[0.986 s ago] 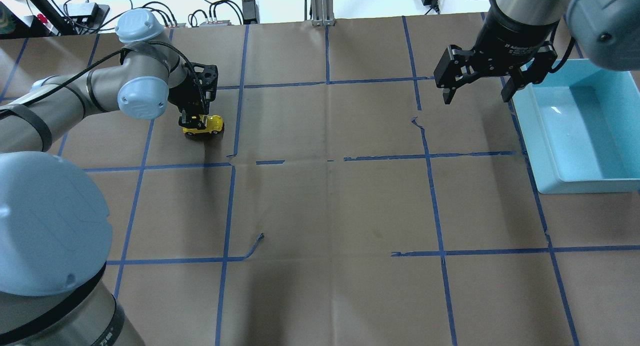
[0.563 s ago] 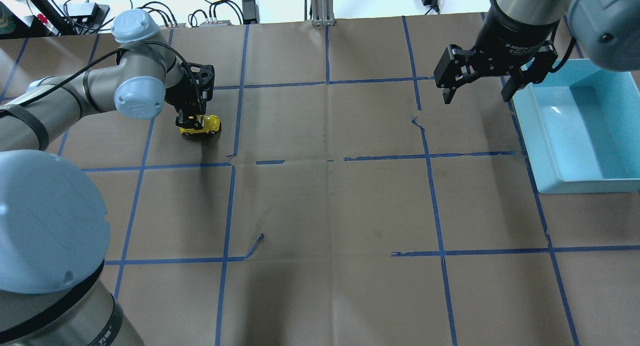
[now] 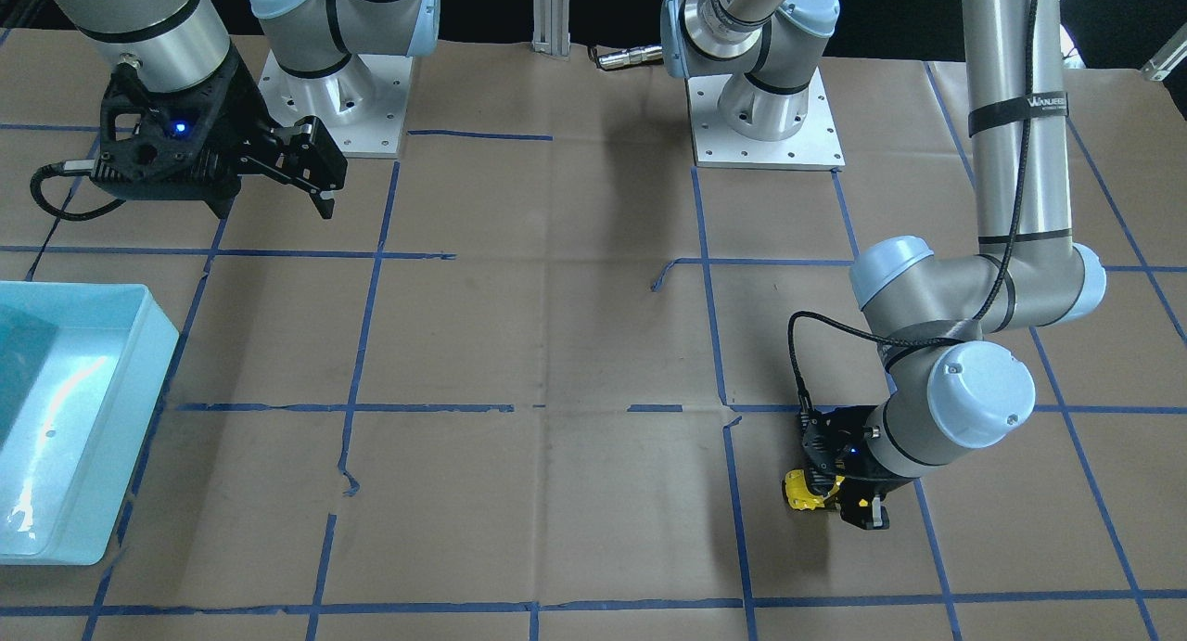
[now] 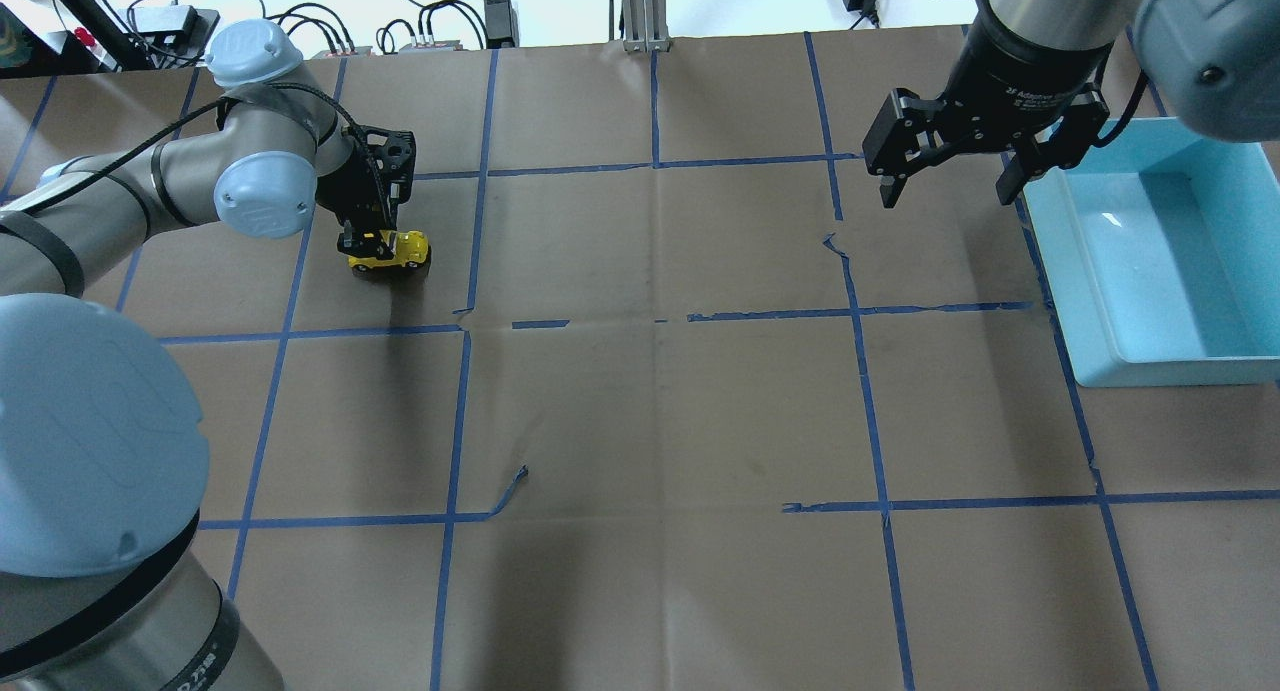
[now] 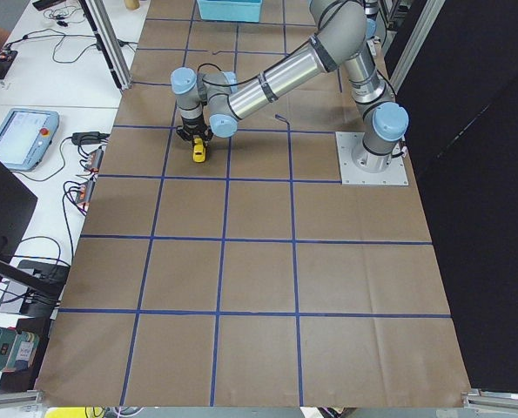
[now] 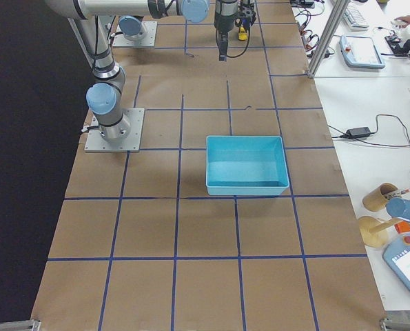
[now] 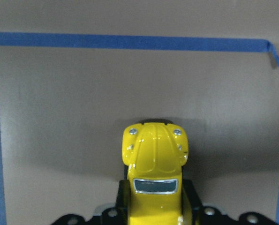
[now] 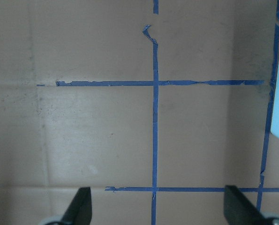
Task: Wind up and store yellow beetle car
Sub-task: 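Drag the car back again toward the robot with the left gripper, then release the car with the left gripper, letting it roll toward the bin, then move the right gripper down over the car beside the blue bin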
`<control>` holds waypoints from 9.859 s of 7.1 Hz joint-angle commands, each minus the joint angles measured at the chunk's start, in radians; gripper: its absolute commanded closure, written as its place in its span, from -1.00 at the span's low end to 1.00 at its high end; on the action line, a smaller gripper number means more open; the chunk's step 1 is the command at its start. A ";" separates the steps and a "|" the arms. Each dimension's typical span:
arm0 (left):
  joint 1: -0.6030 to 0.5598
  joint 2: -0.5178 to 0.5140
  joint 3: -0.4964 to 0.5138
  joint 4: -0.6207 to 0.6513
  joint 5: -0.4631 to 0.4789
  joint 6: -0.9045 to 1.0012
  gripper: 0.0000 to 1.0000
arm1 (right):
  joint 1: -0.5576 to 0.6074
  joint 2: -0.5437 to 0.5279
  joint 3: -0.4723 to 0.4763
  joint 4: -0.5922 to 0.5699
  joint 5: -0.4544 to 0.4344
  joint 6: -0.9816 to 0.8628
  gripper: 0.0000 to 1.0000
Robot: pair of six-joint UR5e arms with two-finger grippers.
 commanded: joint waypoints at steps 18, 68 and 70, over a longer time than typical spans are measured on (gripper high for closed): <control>0.074 -0.003 0.000 -0.001 0.023 0.081 1.00 | 0.000 0.003 -0.004 0.000 0.004 0.000 -1.00; -0.159 0.426 0.104 -0.501 0.003 -1.711 -1.00 | -0.021 0.247 0.004 -0.279 0.068 -0.988 -1.00; -0.164 0.426 0.104 -0.495 -0.005 -1.697 -1.00 | -0.059 0.256 0.013 -0.267 0.059 -1.232 -1.00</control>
